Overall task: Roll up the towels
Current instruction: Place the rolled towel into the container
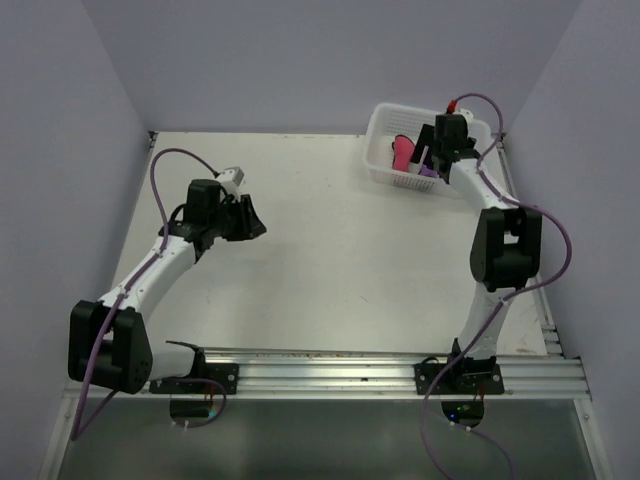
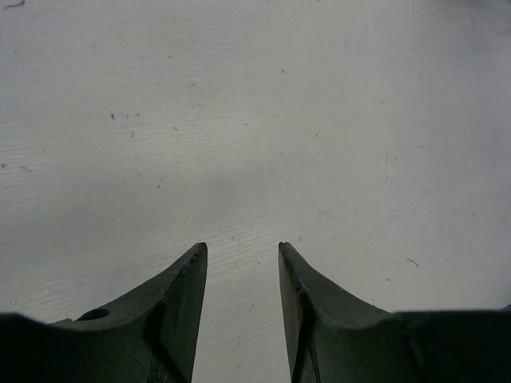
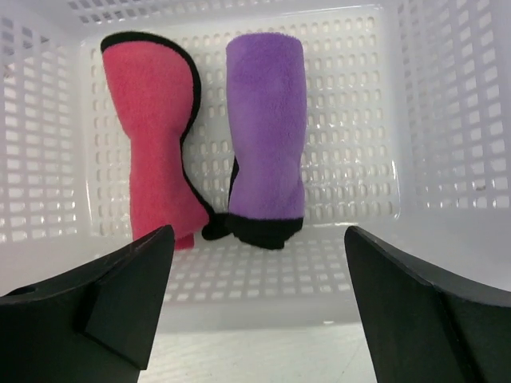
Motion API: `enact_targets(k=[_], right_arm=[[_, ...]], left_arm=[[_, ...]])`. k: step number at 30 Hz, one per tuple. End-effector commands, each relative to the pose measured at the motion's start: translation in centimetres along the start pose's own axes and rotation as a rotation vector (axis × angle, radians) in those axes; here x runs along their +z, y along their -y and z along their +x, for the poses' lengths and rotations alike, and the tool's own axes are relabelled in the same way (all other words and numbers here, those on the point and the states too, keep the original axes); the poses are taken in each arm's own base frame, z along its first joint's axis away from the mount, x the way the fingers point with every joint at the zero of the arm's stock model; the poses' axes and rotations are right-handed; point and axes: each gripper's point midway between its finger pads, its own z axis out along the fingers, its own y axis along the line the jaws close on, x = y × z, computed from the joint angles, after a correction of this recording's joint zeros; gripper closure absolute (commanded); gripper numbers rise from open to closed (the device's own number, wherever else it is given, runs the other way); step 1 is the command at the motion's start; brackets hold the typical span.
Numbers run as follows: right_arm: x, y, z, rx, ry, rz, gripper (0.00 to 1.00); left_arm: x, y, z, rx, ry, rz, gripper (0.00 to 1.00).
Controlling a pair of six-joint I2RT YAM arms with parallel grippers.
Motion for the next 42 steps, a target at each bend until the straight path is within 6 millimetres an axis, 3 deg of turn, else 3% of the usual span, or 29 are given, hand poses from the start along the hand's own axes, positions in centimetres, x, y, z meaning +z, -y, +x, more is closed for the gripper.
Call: enact_targets(k=[1,2,4,5,6,7,8,10,13,15,16,19,20,21,23,24,26,29,42], right_arm=[[-5.3,-2.3,-5.4,0.046,0.279,-0.119,0.07],[-5.8,-2.2,-5.2,0.058,0.318,-0.134,0.05],[-8.8,-2.1,-6.6,0.079,0.391,-0.168,0.02],[-9.3,-2.2,-5.7,0.074,0.414,-0.182,0.01],[-10.2,-2.2,-5.9,0.061,0.446,-0.189,0.01],[-12.4,-2.1,-7.0,0.073,0.499,-0.205,0.01],[-12.7,-2.1,-6.0,0.063,0.488,-0.220,0.01],[-15.1,-2.6,-6.2,0.042,0.501,-0.272,0.01],[-17.6,-4.6,-3.1,-0.094,0.418,-0.350,0.01],[-20.1,-4.6,-1.0,-0.152,0.372,-0.369,0.01],[-21.8,-5.6,0.3,-0.179,0.356,-0.408,0.01],[-25.1,-5.6,3.9,-0.170,0.278,-0.499,0.01],[-25.2,-4.9,6.1,-0.184,0.218,-0.496,0.01],[-26.7,-4.4,6.2,-0.139,0.226,-0.512,0.01],[-26.8,-3.1,8.8,-0.109,0.161,-0.489,0.01],[-27.2,-2.4,9.2,-0.081,0.153,-0.478,0.01],[-26.4,-0.2,11.2,-0.093,0.101,-0.385,0.01],[-26.2,1.7,12.5,-0.066,0.067,-0.298,0.01],[-25.0,0.5,14.3,-0.107,-0.014,-0.320,0.01]], left_arm=[[-2.1,0.9,-2.9,0.069,0.145,0.021,0.55],[-3.4,1.4,-3.5,0.087,0.204,0.027,0.51],[-4.8,1.9,-4.9,0.111,0.295,0.038,0.46],[-5.7,2.0,-5.3,0.118,0.338,0.026,0.42],[-6.1,2.0,-5.6,0.123,0.360,0.020,0.39],[-6.3,1.8,-5.8,0.122,0.372,0.009,0.36],[-6.7,1.7,-6.0,0.124,0.389,-0.004,0.35],[-7.1,1.5,-6.1,0.124,0.403,-0.016,0.29],[-8.2,0.8,-6.7,0.107,0.451,-0.072,0.13],[-9.7,-0.4,-7.3,0.086,0.522,-0.160,0.05],[-10.2,-0.8,-7.4,0.072,0.542,-0.188,0.00],[-11.3,-1.7,-7.3,0.058,0.562,-0.249,0.00],[-11.6,-2.1,-7.3,0.050,0.564,-0.273,0.00],[-11.7,-2.5,-6.8,0.043,0.552,-0.292,0.00],[-11.8,-3.7,-6.2,0.022,0.553,-0.347,0.00],[-11.8,-4.1,-5.8,0.029,0.546,-0.363,0.00],[-11.8,-4.7,-5.3,0.044,0.551,-0.387,0.01],[-11.2,-3.5,-5.2,0.090,0.555,-0.337,0.00],[-11.1,-2.5,-4.9,0.124,0.530,-0.308,0.00]])
